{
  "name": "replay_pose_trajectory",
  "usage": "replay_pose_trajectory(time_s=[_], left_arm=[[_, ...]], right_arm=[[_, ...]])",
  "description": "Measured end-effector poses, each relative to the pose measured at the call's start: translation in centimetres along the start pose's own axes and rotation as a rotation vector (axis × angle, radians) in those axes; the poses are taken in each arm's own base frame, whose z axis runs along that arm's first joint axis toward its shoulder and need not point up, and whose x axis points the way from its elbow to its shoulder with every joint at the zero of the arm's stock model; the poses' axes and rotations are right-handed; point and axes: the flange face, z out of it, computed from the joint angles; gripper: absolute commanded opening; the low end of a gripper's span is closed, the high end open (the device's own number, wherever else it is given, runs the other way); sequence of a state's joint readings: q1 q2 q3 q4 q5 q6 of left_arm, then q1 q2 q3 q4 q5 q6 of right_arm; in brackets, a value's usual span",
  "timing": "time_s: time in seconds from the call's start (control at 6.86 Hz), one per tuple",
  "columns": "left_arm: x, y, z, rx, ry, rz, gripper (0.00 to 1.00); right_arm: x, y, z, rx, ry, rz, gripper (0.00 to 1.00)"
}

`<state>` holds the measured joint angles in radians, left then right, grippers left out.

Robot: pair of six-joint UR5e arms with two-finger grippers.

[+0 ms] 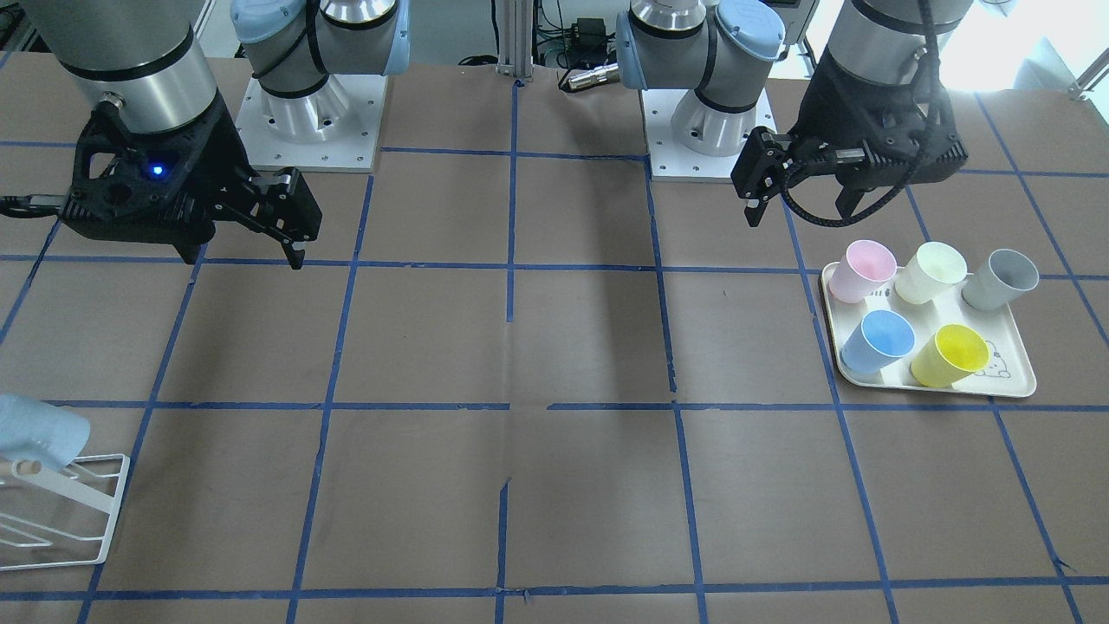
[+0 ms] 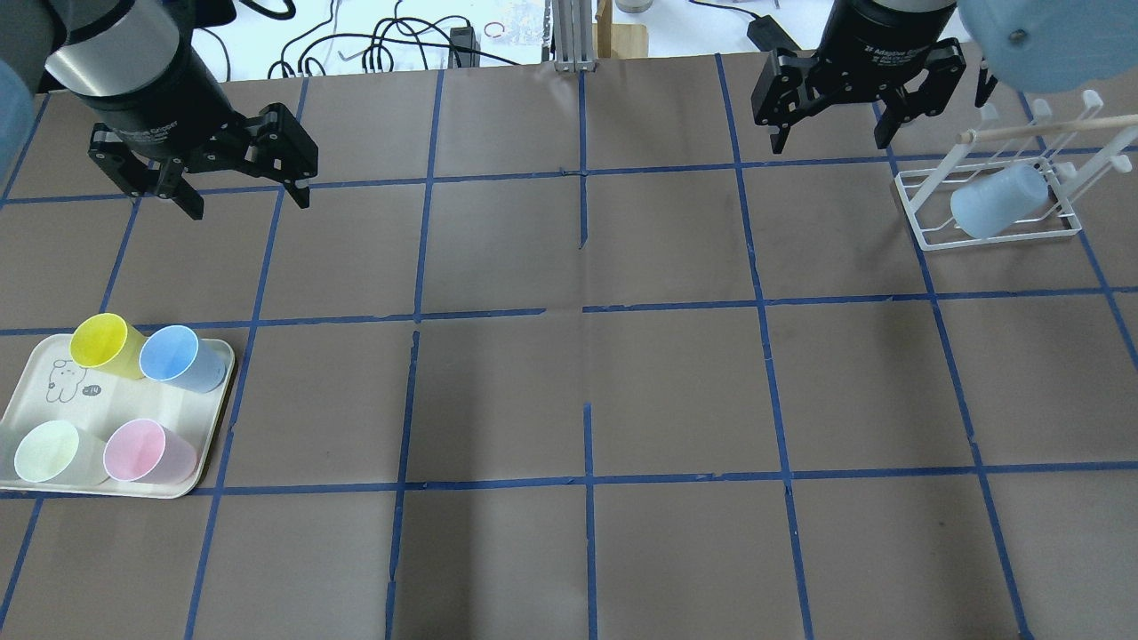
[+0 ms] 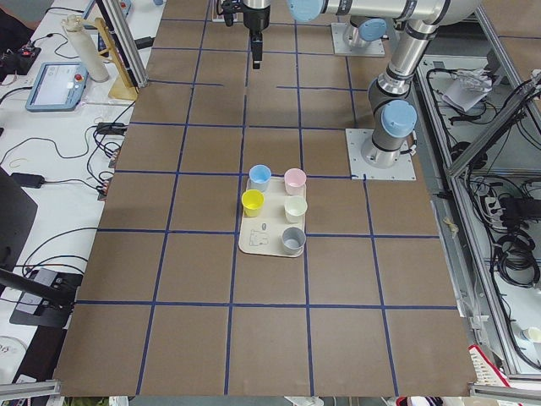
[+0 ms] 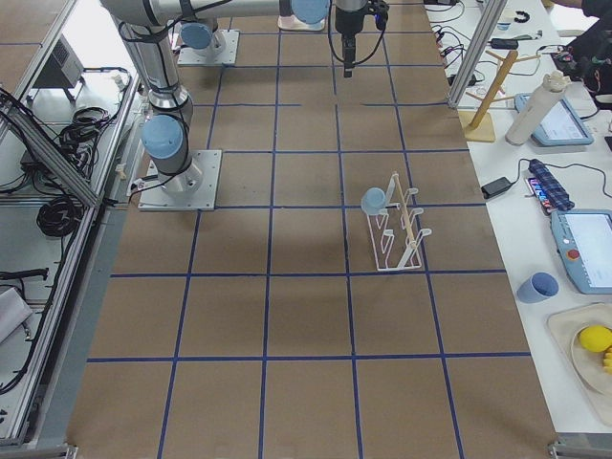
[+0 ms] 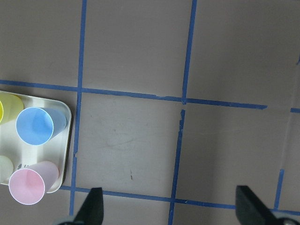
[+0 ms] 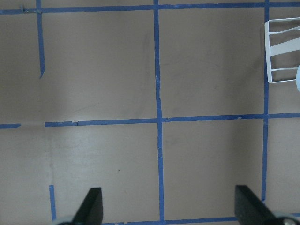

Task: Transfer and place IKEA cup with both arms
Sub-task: 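Move the right gripper over the light blue cup on the white rack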

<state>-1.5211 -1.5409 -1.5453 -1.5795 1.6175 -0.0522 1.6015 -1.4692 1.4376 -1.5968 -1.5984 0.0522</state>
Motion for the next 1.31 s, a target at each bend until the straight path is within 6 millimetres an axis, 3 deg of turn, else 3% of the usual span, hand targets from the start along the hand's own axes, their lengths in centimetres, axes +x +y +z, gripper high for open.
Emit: replay_pose_trajectory(time_s=[0.44, 0.73, 1.02, 1.31], left_arm=[[0.3, 0.5, -0.1, 0.003, 0.002, 0.008, 1.0], [0.4, -0.4, 0.1, 0.02, 0.045, 0.0, 1.0], [0.6, -0.9, 1.5, 0.004, 0.071, 0.005, 1.0], [0.7, -0.5, 3.1, -0.002, 0.075, 0.016, 1.0]], right_arm=[[0.0, 0.0, -0.1, 0.002, 0.0, 0.0, 1.0], [2.3, -0.7, -0.2, 0.006, 0.001, -0.035, 1.0], [9.2, -2.0, 0.0, 0.002, 0.007, -0.123, 1.0], [18.6, -2.5, 0.9, -0.015, 0.006, -0.224, 1.0]])
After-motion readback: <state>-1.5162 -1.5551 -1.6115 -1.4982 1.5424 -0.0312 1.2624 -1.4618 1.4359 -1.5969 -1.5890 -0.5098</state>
